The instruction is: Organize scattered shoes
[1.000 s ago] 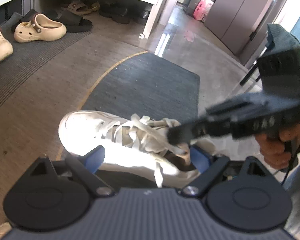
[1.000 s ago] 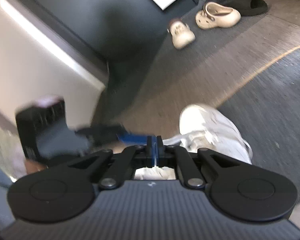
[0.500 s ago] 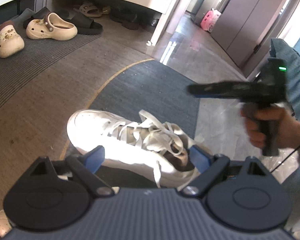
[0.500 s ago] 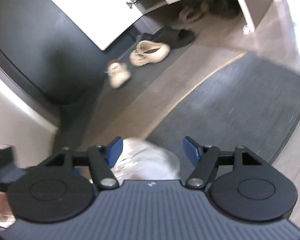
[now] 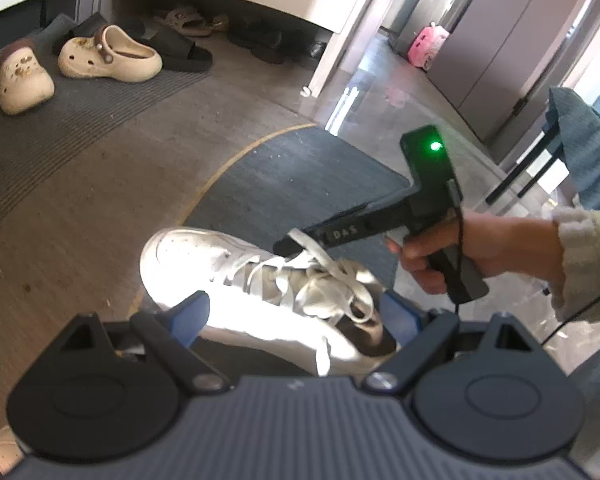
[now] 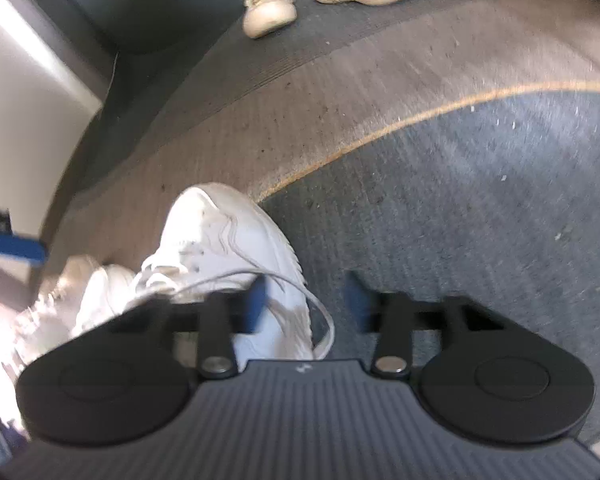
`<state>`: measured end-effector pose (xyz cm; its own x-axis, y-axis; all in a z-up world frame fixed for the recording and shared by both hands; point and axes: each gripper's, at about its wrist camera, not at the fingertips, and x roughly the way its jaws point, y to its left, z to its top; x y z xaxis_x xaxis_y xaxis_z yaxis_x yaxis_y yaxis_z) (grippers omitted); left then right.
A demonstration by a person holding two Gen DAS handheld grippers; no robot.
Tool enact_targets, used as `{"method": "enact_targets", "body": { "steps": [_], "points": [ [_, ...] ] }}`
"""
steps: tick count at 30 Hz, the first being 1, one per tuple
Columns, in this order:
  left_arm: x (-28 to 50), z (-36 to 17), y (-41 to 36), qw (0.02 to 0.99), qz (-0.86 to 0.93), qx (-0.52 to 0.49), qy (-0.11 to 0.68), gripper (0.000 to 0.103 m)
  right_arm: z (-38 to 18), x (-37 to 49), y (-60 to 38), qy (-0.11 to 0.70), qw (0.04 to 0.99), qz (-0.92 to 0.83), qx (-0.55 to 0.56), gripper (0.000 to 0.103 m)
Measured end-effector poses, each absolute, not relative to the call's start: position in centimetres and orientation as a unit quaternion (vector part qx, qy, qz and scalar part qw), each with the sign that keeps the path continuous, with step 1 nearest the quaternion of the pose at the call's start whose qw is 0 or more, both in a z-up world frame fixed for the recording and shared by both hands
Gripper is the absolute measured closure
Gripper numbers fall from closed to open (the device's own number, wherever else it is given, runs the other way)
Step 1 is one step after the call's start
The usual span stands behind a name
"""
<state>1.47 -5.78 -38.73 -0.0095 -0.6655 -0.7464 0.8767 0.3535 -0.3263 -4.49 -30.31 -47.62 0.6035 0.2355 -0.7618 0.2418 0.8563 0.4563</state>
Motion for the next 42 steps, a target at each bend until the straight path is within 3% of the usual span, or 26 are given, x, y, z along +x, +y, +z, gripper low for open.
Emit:
{"method": "enact_targets", "body": {
  "steps": [4, 8, 16, 24, 30, 36, 40, 42],
  "points": [
    [1.6, -38.7, -5.5, 0.698, -0.551, 0.116, 0.442, 0.010, -47.9, -5.1, -30.9, 0.427, 0.846, -0.008, 0.318, 0.099],
    [1.8, -38.9, -5.3, 0.692, -0.551, 0.112, 0.452, 0.010, -46.6, -7.1, -30.8, 0.371, 0.851, 0.008, 0.372, 0.099],
    [1.9, -38.8, -4.8, 0.695, -0.549, 0.104, 0.454, 0.010, -43.9, -13.5, -30.3, 0.179, 0.840, -0.001, 0.512, 0.099],
    [1.9, -38.7, -4.5, 0.698, -0.546, 0.096, 0.454, 0.010, -39.1, -17.1, -30.9, 0.152, 0.835, 0.012, 0.529, 0.099],
    [1.8, -38.5, -4.5, 0.700, -0.547, 0.095, 0.450, 0.010, -38.9, -18.0, -28.7, 0.231, 0.838, -0.001, 0.494, 0.099],
    [2.0, -38.6, -4.2, 0.705, -0.538, 0.095, 0.452, 0.010, -41.0, -14.0, -23.2, 0.451, 0.843, -0.030, 0.291, 0.099],
    [2.4, -39.0, -4.3, 0.709, -0.526, 0.095, 0.460, 0.010, -41.3, -11.0, -21.0, 0.524, 0.833, -0.041, 0.173, 0.099],
    [2.5, -39.0, -4.3, 0.710, -0.523, 0.095, 0.461, 0.010, -41.6, -10.0, -21.1, 0.548, 0.818, -0.036, 0.175, 0.099]
  ]
}}
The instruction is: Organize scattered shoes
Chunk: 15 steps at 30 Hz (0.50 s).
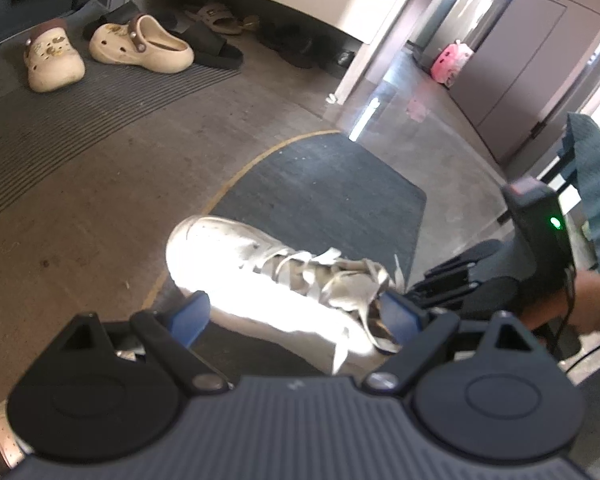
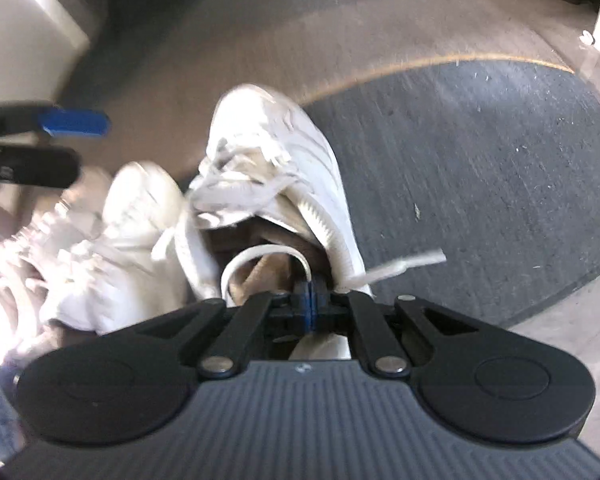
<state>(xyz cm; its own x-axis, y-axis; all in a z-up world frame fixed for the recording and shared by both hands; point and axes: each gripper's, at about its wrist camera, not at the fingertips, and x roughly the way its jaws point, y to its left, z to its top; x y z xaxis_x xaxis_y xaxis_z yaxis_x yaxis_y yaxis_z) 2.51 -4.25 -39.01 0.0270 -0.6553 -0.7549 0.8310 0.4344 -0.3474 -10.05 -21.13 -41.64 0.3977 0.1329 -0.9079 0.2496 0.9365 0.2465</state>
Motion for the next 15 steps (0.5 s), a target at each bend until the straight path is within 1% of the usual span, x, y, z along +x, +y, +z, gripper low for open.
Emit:
{"method": "enact_targets", "body": {
  "steps": [4, 7, 10, 13, 14, 15],
  "points": [
    [2.8, -39.0, -4.1, 0.712, -0.521, 0.092, 0.461, 0.010, -42.5, -6.4, -19.6, 0.647, 0.759, 0.022, 0.075, 0.099],
    [2.9, -39.0, -4.1, 0.713, -0.522, 0.090, 0.460, 0.010, -43.3, -5.2, -19.1, 0.676, 0.734, 0.051, 0.044, 0.099],
    [3.0, -38.9, -4.3, 0.713, -0.523, 0.091, 0.457, 0.010, -43.5, -4.7, -18.8, 0.691, 0.718, 0.070, 0.029, 0.099],
    [3.0, -38.7, -4.3, 0.714, -0.525, 0.089, 0.454, 0.010, -43.3, -4.9, -19.5, 0.695, 0.715, 0.060, 0.050, 0.099],
    [3.0, -38.7, -4.3, 0.714, -0.526, 0.089, 0.454, 0.010, -43.1, -5.1, -19.8, 0.695, 0.715, 0.055, 0.062, 0.099],
    [3.0, -38.6, -4.3, 0.714, -0.526, 0.089, 0.454, 0.010, -42.9, -5.3, -20.2, 0.694, 0.715, 0.049, 0.075, 0.096]
  ]
}}
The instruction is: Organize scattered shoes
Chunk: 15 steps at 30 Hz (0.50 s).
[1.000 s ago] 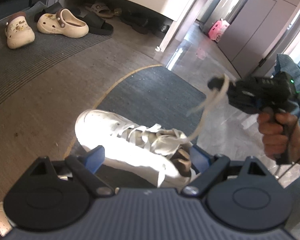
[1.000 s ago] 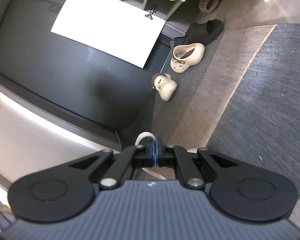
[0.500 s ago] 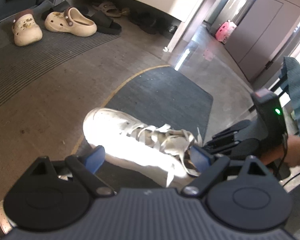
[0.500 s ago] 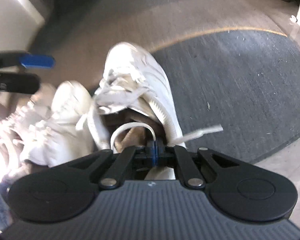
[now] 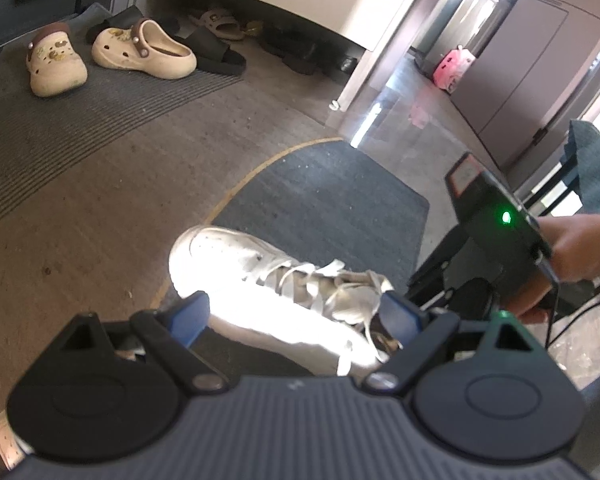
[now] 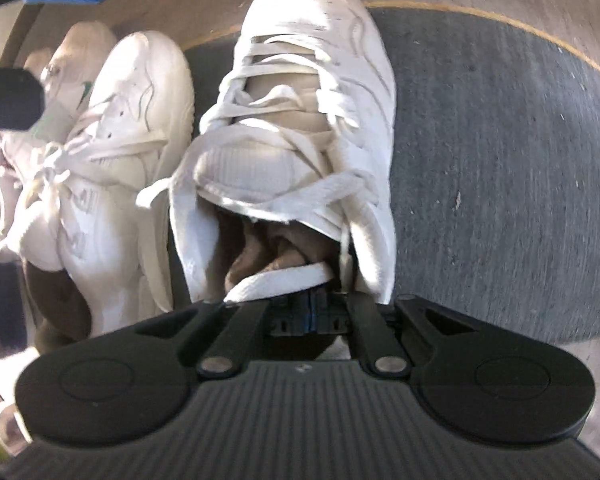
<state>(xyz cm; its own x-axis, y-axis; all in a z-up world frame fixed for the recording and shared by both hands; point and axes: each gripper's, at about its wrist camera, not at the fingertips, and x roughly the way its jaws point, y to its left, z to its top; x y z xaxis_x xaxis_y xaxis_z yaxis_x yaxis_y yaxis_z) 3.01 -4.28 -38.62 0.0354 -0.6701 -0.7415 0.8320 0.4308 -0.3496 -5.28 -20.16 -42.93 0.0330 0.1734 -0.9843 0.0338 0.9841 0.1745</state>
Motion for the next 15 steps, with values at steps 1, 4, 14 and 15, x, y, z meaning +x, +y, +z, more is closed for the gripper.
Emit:
{"method": "enact_targets", "body": {
  "steps": [1, 4, 14, 15],
  "points": [
    [3.0, -38.6, -4.3, 0.714, -0.526, 0.089, 0.453, 0.010, -42.6, -5.8, -20.8, 0.691, 0.715, 0.040, 0.105, 0.093],
    [2.7, -38.5, -4.2, 0.713, -0.527, 0.092, 0.452, 0.010, -41.3, -6.7, -21.3, 0.681, 0.718, 0.035, 0.138, 0.084],
    [2.8, -38.2, -4.3, 0.714, -0.530, 0.086, 0.450, 0.010, -37.0, -7.8, -21.9, 0.645, 0.749, 0.030, 0.147, 0.025],
    [2.8, -38.2, -4.3, 0.714, -0.530, 0.085, 0.449, 0.010, -36.7, -7.9, -21.7, 0.639, 0.757, 0.025, 0.136, 0.025]
  ]
}}
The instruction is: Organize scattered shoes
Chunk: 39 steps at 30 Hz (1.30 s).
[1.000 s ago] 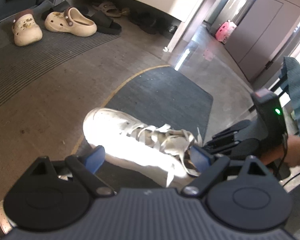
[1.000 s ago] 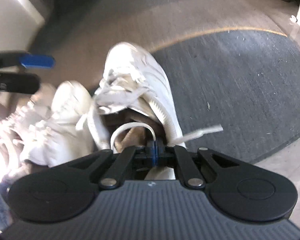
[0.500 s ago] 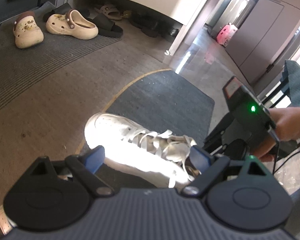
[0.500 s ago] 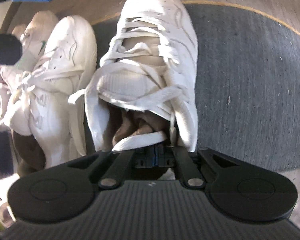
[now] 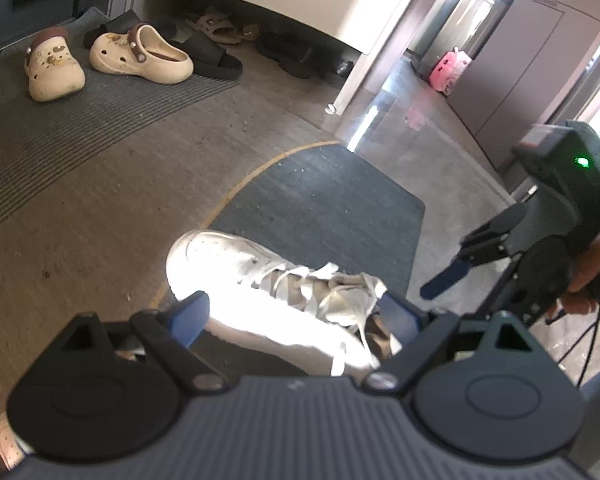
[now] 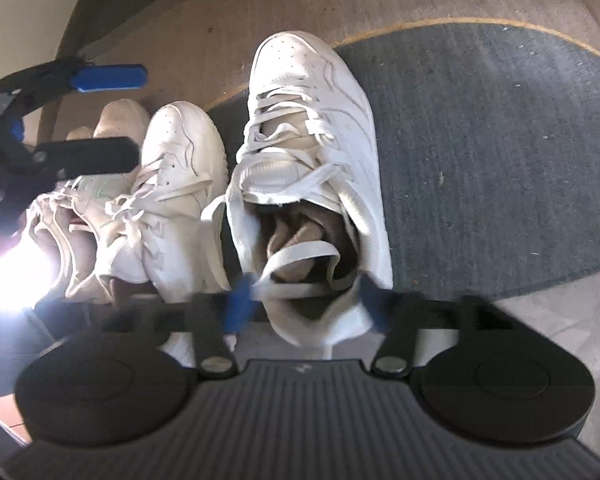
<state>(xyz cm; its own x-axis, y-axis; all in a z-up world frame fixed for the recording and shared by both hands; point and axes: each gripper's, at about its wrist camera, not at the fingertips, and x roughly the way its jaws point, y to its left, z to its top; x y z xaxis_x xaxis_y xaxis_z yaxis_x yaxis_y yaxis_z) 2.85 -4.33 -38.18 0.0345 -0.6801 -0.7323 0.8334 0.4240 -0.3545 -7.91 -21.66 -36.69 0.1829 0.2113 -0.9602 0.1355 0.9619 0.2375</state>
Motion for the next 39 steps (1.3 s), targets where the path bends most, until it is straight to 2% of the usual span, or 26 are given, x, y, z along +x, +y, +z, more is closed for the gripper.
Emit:
{"method": "enact_targets", "body": {
  "steps": [4, 5, 6, 7, 9, 10, 17, 22, 26, 31, 33, 34, 39],
  "points": [
    [3.0, -38.2, -4.3, 0.715, -0.529, 0.084, 0.450, 0.009, -35.1, -8.2, -20.5, 0.596, 0.796, 0.016, 0.099, 0.026],
    [3.0, -38.2, -4.3, 0.716, -0.527, 0.083, 0.450, 0.009, -34.9, -8.3, -20.4, 0.590, 0.802, 0.021, 0.097, 0.030],
    [3.1, -38.2, -4.3, 0.716, -0.526, 0.083, 0.451, 0.009, -35.0, -8.2, -19.5, 0.582, 0.808, 0.041, 0.089, 0.042],
    [3.1, -38.2, -4.3, 0.717, -0.525, 0.083, 0.451, 0.009, -35.3, -8.1, -19.1, 0.586, 0.805, 0.045, 0.082, 0.049],
    [3.1, -38.0, -4.2, 0.719, -0.524, 0.081, 0.449, 0.009, -36.6, -7.8, -18.5, 0.602, 0.794, 0.048, 0.065, 0.078],
    [3.1, -37.9, -4.1, 0.720, -0.524, 0.080, 0.448, 0.009, -37.6, -7.7, -18.2, 0.614, 0.786, 0.047, 0.055, 0.084],
    [3.8, -38.2, -4.0, 0.722, -0.517, 0.077, 0.454, 0.009, -40.7, -7.7, -18.9, 0.634, 0.770, 0.033, 0.065, 0.092],
    [4.1, -37.8, -3.8, 0.728, -0.514, 0.074, 0.449, 0.009, -43.2, -5.6, -17.5, 0.669, 0.742, 0.044, -0.011, 0.092],
    [4.0, -37.6, -3.6, 0.729, -0.514, 0.070, 0.446, 0.009, -42.1, -6.0, -18.4, 0.675, 0.736, 0.047, 0.015, 0.088],
    [4.0, -37.7, -3.4, 0.725, -0.517, 0.067, 0.450, 0.009, -39.0, -8.0, -20.4, 0.640, 0.763, 0.022, 0.089, 0.075],
    [4.0, -37.6, -3.3, 0.726, -0.517, 0.066, 0.449, 0.009, -37.7, -8.8, -20.6, 0.622, 0.777, 0.005, 0.090, 0.056],
    [4.0, -37.6, -3.2, 0.726, -0.517, 0.065, 0.450, 0.009, -37.3, -9.2, -20.6, 0.616, 0.783, -0.001, 0.087, 0.053],
    [4.0, -37.6, -3.1, 0.725, -0.516, 0.063, 0.452, 0.009, -35.8, -10.6, -17.6, 0.573, 0.818, 0.050, 0.010, 0.052]
  ]
}}
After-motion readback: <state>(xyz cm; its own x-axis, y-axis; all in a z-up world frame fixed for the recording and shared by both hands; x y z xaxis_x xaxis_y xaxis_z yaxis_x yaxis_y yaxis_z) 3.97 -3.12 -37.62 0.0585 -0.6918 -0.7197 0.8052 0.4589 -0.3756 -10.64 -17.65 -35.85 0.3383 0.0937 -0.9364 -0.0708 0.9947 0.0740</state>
